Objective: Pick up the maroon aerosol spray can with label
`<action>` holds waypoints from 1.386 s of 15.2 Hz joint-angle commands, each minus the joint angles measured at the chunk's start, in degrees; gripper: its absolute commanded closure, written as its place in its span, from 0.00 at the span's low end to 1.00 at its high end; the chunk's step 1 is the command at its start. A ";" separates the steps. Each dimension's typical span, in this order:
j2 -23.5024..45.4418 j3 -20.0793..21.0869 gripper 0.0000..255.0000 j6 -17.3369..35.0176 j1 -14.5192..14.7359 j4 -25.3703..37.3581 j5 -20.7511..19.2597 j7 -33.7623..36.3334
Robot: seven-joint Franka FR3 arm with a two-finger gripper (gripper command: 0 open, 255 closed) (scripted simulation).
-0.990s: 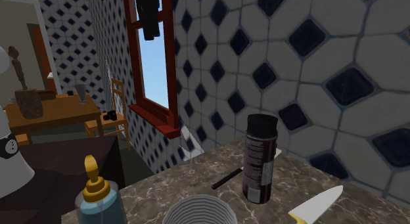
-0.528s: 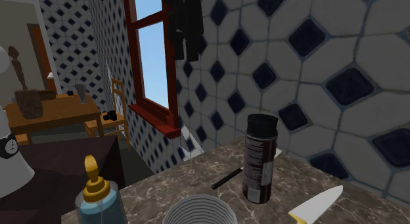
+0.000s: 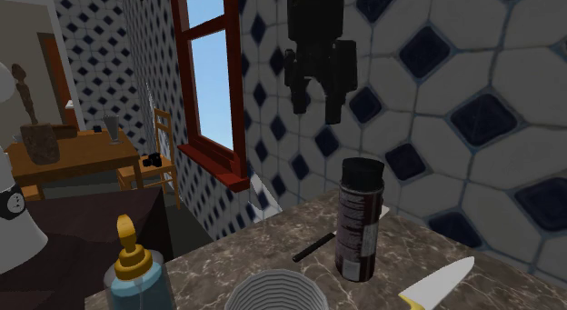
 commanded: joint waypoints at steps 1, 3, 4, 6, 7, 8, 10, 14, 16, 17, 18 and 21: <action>4.97 0.02 0.00 0.32 -0.85 4.15 1.65 -1.72; 9.86 0.24 0.00 -0.18 -1.95 9.06 3.10 -3.19; 12.34 0.40 0.00 -0.56 -2.55 11.70 3.77 -3.85; 17.43 0.82 0.00 -1.59 -3.86 17.41 4.97 -4.96; 18.88 0.97 0.00 -1.94 -4.25 19.11 5.26 -5.21; 19.12 1.06 0.00 -1.30 -4.29 18.70 5.33 -5.29; 19.64 1.17 0.00 -0.03 -4.32 17.93 5.53 -5.45; 20.80 1.41 0.00 2.43 -4.39 16.59 5.96 -5.80; 20.98 1.44 0.00 2.78 -4.40 16.41 6.03 -5.86; 21.16 1.45 1.00 2.67 -4.47 16.69 6.06 -5.89; 21.23 1.46 1.00 2.64 -4.50 16.79 6.07 -5.90; 21.19 1.45 1.00 2.63 -4.50 16.77 6.06 -5.91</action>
